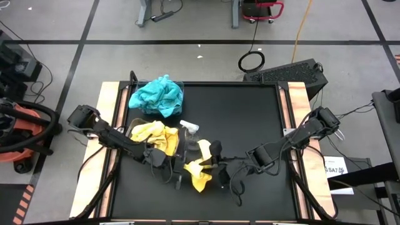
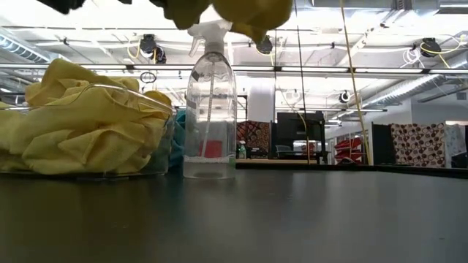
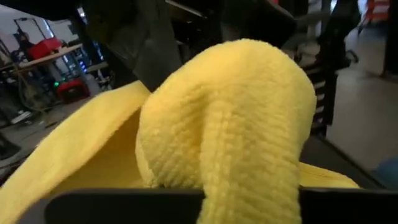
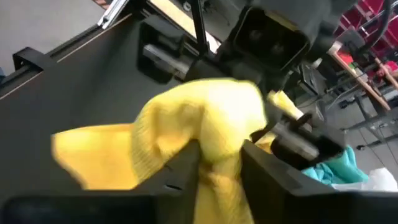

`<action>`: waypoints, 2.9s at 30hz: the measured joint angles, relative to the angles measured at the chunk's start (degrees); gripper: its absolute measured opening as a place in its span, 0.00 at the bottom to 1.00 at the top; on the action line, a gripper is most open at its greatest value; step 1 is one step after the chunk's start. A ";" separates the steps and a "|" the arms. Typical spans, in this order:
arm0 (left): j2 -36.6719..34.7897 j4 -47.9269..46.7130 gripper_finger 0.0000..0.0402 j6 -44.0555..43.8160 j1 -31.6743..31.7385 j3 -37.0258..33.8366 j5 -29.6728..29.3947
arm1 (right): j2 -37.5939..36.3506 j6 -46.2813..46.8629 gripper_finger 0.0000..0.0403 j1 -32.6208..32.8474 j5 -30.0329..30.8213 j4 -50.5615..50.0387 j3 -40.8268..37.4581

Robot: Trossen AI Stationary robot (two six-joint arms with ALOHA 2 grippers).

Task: Sort microfiber towel by color & place in baskets
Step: Put the yellow microfiber cloth into the bottom transparent bin

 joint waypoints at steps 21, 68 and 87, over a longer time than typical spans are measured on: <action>-30.09 -61.79 0.04 -19.48 -9.68 0.04 -23.38 | 0.02 10.23 0.66 4.75 13.14 -13.76 -0.13; -11.17 -86.74 0.34 -39.26 8.22 4.16 0.85 | 0.02 25.01 0.64 6.10 9.66 -21.09 -0.13; -19.07 -102.06 0.68 -42.64 4.27 19.00 2.96 | 0.02 25.25 0.64 6.44 9.66 -21.18 -0.13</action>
